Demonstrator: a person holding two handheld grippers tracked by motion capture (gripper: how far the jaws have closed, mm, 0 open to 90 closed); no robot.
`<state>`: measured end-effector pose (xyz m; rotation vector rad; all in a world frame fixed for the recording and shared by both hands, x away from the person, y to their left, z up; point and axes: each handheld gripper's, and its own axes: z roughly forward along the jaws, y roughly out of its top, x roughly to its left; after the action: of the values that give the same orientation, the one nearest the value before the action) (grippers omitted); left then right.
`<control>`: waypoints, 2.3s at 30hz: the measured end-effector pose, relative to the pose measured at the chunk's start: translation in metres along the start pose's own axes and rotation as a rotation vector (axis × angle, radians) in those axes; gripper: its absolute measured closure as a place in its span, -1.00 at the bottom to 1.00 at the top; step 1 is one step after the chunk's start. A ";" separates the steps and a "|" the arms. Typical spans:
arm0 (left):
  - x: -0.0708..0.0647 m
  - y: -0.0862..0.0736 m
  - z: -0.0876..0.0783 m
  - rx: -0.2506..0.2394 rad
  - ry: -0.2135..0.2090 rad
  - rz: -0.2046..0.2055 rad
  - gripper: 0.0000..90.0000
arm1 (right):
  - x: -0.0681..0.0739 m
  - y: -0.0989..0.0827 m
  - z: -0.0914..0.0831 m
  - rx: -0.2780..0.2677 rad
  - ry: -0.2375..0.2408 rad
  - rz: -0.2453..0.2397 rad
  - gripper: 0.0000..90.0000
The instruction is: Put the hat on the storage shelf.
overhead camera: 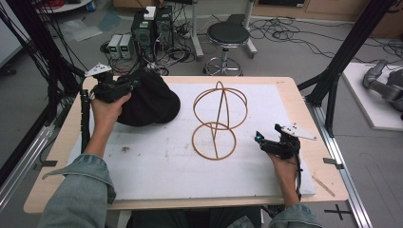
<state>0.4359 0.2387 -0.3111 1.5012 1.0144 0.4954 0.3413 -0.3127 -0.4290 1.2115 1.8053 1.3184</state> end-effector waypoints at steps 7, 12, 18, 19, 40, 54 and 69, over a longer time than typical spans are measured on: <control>-0.013 0.030 -0.014 -0.087 -0.061 -0.031 0.58 | 0.000 0.000 -0.002 0.000 -0.005 0.008 -0.71; -0.021 0.045 -0.019 -0.126 -0.097 -0.058 0.58 | 0.000 0.000 -0.002 -0.001 -0.001 0.003 -0.71; -0.033 0.068 -0.026 -0.191 -0.128 -0.066 0.58 | 0.000 0.000 -0.002 -0.006 0.002 0.007 -0.71; -0.035 0.072 -0.028 -0.200 -0.130 -0.069 0.58 | 0.000 0.000 -0.002 -0.007 0.002 0.006 -0.71; -0.098 0.122 -0.035 -0.280 -0.267 0.002 0.59 | 0.001 0.001 -0.002 -0.010 0.000 -0.006 -0.71; -0.124 0.132 -0.028 -0.295 -0.373 -0.002 0.59 | 0.001 0.001 -0.002 -0.004 -0.006 -0.021 -0.71; -0.128 0.120 -0.005 -0.214 -0.432 -0.033 0.58 | 0.001 0.001 -0.002 -0.001 -0.007 -0.021 -0.71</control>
<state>0.4017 0.1463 -0.1653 1.3217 0.6248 0.2313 0.3388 -0.3123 -0.4275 1.1927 1.8074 1.3017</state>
